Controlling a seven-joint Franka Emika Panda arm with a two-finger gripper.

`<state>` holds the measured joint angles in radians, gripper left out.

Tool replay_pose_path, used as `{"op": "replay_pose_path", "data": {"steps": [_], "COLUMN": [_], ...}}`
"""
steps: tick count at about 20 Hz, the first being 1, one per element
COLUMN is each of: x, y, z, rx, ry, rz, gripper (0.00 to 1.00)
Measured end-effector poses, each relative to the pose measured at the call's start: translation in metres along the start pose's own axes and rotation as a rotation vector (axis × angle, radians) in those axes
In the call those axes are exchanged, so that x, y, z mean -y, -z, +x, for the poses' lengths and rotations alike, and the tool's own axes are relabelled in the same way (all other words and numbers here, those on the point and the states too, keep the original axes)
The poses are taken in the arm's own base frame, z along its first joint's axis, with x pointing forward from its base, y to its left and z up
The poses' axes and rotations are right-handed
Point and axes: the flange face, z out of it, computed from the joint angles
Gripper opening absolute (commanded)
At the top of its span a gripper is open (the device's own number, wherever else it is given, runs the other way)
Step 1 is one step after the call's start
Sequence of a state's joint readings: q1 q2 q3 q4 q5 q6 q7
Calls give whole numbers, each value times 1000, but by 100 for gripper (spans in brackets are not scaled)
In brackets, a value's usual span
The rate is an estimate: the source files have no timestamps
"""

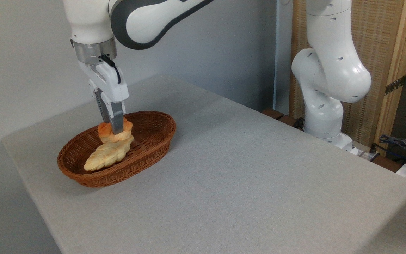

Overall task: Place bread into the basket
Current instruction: 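Carry the orange bun over the wicker basket, then lower the bun into the basket beside the long roll and release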

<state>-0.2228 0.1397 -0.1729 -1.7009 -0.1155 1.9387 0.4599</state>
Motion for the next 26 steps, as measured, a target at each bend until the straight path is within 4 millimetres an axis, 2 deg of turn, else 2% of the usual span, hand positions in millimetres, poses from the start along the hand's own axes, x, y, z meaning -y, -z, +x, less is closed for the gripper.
{"op": "replay_pose_path", "data": {"steps": [1,2,4,8,20,23,26], "x": [-8,-16,-28,-42,-39,-33,-7], "y": [-4,-9,-21,-38,-43,-38,-7], "z": [6,12,24,35,37,36,33], "rx": [-7,-18,-38,-32,-28,-38,-86], "ry": [2,4,-12,-49,-48,-38,1], "rz": [-2,-4,-7,-9,-12,-6,34], "gripper": [80,89,100,100,100,100,100]}}
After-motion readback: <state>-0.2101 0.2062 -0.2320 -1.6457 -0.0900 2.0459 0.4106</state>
